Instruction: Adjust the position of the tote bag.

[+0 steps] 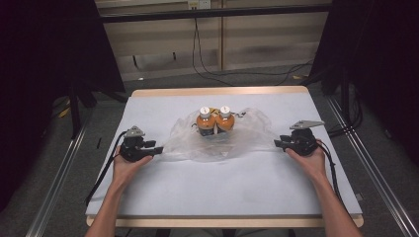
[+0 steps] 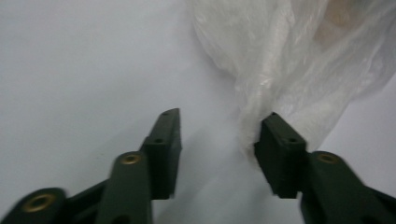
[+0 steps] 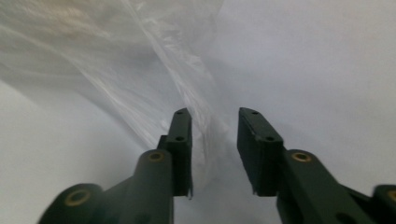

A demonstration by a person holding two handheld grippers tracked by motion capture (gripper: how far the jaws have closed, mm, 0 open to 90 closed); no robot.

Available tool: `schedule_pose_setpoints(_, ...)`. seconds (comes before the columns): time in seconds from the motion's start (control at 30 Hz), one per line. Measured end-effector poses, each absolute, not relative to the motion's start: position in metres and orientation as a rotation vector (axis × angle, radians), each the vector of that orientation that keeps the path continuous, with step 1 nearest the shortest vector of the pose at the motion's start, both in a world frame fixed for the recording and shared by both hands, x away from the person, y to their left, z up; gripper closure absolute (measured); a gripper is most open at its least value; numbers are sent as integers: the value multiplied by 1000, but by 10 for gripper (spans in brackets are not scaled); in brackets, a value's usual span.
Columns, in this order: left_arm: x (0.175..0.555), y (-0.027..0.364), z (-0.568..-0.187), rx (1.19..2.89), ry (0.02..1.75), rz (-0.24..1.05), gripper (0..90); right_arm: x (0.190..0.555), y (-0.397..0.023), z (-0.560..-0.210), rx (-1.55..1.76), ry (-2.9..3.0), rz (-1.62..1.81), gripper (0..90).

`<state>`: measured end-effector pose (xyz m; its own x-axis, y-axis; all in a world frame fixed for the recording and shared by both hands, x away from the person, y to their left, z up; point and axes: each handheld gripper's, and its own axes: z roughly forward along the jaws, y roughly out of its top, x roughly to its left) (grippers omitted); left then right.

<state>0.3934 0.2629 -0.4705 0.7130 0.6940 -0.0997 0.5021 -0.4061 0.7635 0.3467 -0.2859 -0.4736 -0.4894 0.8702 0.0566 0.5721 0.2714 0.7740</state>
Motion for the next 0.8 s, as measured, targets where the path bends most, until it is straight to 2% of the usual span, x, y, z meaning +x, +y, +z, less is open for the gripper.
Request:
schedule_pose_setpoints(0.17,389,269,-462,2003,890,285,376,342,-289,-464,1298,2117,1162,437)
schedule_pose_setpoints(0.27,389,272,-459,1970,878,273,370,340,-288,-460,1284,2114,1182,397)
schedule_pose_setpoints(0.43,388,275,-454,1904,861,211,349,338,-286,-456,1278,2111,1218,364)
schedule_pose_setpoints(0.6,382,280,-441,1816,829,201,344,336,-283,-449,1246,2098,1267,363)
schedule_pose_setpoints(0.67,380,280,-436,1810,813,206,359,335,-281,-445,1244,2091,1285,378)
schedule_pose_setpoints(0.8,376,269,-429,1836,749,195,511,334,-275,-439,1214,2101,1318,474)
